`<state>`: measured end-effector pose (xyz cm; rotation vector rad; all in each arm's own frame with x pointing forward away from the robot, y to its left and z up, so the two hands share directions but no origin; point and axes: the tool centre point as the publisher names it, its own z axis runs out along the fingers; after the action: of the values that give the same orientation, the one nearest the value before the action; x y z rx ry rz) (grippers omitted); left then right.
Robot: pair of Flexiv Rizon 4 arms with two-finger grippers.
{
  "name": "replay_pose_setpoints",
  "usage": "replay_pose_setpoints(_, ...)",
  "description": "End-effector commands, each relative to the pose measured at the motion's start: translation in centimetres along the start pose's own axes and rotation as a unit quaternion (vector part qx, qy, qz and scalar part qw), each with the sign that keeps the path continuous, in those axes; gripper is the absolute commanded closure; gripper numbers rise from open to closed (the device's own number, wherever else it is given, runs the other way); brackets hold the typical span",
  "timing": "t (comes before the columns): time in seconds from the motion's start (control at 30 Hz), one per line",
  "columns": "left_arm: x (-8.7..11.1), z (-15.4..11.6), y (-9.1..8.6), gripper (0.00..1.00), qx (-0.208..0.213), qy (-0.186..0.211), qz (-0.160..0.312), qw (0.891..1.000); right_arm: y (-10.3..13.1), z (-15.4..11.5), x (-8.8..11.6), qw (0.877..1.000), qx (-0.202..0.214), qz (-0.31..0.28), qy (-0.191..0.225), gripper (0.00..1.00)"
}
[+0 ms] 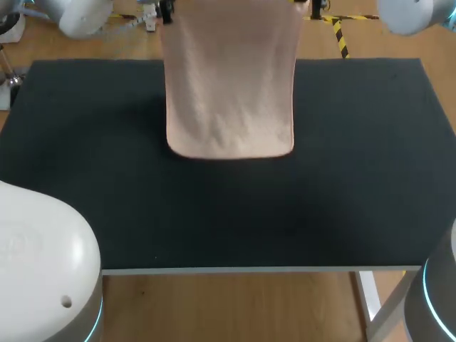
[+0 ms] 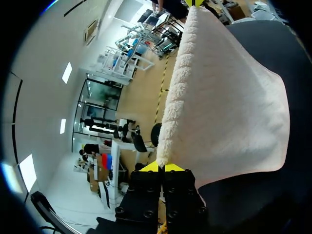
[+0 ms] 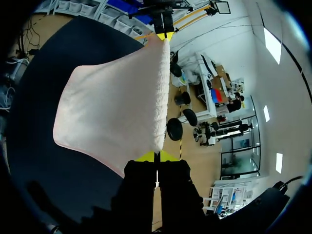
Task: Fold the towel
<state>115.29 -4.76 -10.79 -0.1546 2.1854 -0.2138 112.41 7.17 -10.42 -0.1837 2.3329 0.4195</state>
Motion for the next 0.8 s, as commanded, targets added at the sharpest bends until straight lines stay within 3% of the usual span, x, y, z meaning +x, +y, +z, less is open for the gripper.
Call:
replay_pose_setpoints(0.03,-2.2,-1.9,-0.5,1.00,-0.021,-0.019,-0.006,1.000,0.0,-1.3,-2.5,1.000,0.000,-0.002,-0.020,1.00)
replay_pose_setpoints(0.27,-5.4,-1.7,-1.3,1.00,-0.027,-0.060,-0.007,0.998,0.5,-0.9,-7.3,0.998,-0.004,-0.013,-0.059,1.00)
replay_pose_setpoints(0.43,-7.1,-1.2,-1.9,1.00,-0.031,-0.074,0.001,0.997,0.5,-1.3,-8.9,0.996,0.003,-0.009,-0.092,1.00)
replay_pose_setpoints(0.57,-7.3,-1.4,-2.4,1.00,-0.029,-0.077,0.010,0.997,0.6,-1.7,-8.7,0.995,0.000,-0.005,-0.102,1.00)
replay_pose_setpoints(0.8,-2.9,-1.8,-2.2,1.00,-0.016,-0.026,0.017,0.999,0.5,-2.4,-5.1,0.997,-0.004,-0.015,-0.080,1.00)
